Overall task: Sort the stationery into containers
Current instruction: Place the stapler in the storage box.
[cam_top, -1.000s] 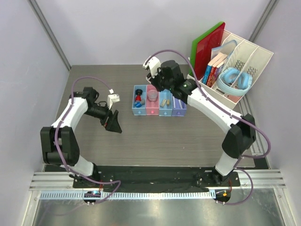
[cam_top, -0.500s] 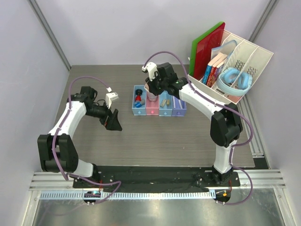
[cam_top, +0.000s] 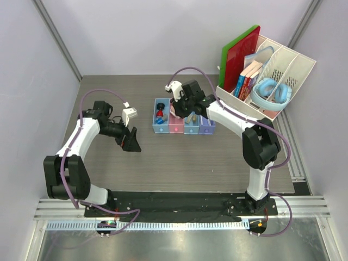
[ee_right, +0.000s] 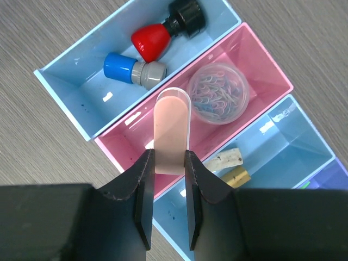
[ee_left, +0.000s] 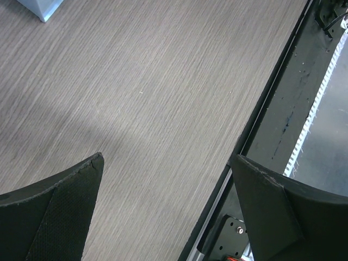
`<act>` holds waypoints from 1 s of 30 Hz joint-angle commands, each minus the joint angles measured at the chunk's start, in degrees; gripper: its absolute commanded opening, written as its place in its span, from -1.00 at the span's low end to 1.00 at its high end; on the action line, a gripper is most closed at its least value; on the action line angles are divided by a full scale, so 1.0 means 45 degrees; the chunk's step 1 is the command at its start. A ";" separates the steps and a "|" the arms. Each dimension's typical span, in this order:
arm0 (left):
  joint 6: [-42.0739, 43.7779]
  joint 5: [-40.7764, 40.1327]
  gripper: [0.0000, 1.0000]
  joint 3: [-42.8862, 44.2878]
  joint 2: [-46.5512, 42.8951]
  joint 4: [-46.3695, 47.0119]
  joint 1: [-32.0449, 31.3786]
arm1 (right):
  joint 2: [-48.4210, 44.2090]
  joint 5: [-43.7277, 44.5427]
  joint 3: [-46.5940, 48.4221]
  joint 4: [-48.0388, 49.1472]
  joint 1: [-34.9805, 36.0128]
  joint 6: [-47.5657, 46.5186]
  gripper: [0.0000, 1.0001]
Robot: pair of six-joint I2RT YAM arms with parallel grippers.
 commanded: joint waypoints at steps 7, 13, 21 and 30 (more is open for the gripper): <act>0.0047 0.0232 1.00 -0.0325 -0.0598 0.0339 0.0030 | 0.0092 -0.0197 -0.0240 0.0511 -0.0001 0.0200 -0.98; 0.0164 0.0272 1.00 -0.0345 -0.0637 0.0300 0.0089 | 0.0443 -0.0237 -0.0182 0.0588 -0.0001 0.0259 -0.98; 0.0301 0.0389 1.00 -0.0403 -0.0657 0.0183 0.0167 | 0.0795 -0.0334 -0.0201 0.0608 -0.0001 0.0278 -0.98; 0.0457 0.0409 1.00 -0.0345 -0.0618 -0.0011 0.0167 | 0.1068 -0.0139 -0.0318 0.0647 0.0136 0.0181 -0.98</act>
